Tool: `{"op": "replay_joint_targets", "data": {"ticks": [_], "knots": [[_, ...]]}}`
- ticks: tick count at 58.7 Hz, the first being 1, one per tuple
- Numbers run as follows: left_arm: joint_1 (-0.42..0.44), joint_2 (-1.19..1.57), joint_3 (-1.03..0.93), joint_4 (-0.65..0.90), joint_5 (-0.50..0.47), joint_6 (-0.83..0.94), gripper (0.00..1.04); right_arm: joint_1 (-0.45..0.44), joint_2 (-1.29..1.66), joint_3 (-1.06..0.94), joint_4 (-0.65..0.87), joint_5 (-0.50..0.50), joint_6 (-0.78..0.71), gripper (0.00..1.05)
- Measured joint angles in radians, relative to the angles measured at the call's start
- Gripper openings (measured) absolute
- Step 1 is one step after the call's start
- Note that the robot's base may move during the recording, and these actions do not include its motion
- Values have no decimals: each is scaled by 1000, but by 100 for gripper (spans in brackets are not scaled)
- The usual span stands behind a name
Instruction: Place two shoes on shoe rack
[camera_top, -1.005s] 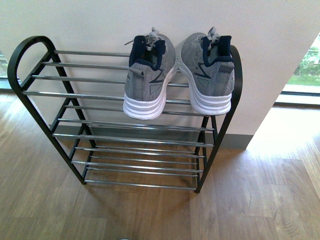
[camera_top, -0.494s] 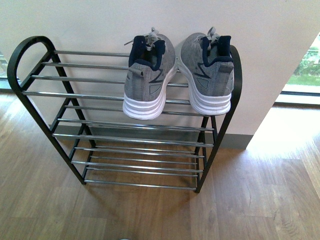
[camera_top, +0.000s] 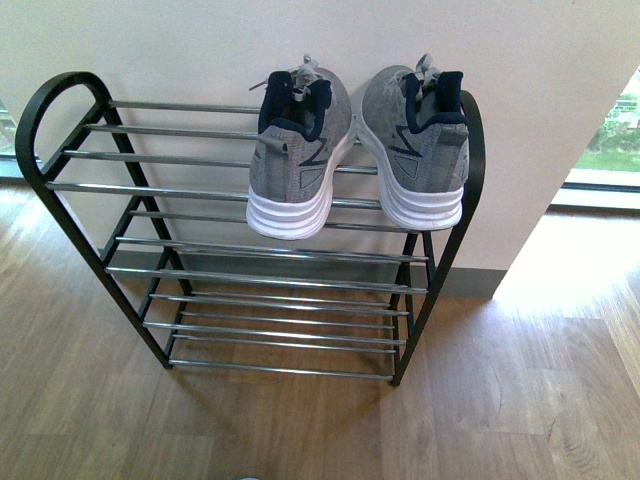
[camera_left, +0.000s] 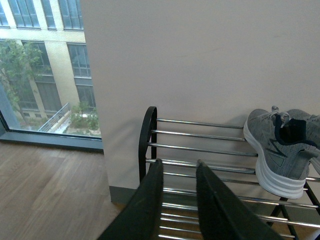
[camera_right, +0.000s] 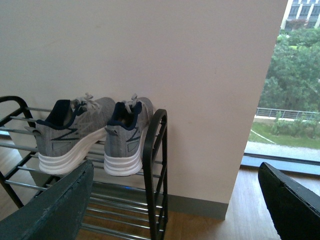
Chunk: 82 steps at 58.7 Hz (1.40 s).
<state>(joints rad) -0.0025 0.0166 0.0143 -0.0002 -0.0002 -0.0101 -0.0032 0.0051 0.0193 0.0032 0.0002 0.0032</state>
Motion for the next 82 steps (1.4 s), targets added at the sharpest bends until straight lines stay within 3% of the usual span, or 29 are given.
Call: {"op": "replay_joint_targets", "data": {"ticks": [6,16,21,82], "knots": [[0,0,0,0,0,0,44,0,0,0,0,-3,0,95],[0,0,0,0,-2,0,83,1,0,0,0,-3,0,95],[0,0,0,0,-2,0,96,1,0,0,0,-1,0,95],[0,0,0,0,1,3,95,2,-1,0,0,2,0,95]]}}
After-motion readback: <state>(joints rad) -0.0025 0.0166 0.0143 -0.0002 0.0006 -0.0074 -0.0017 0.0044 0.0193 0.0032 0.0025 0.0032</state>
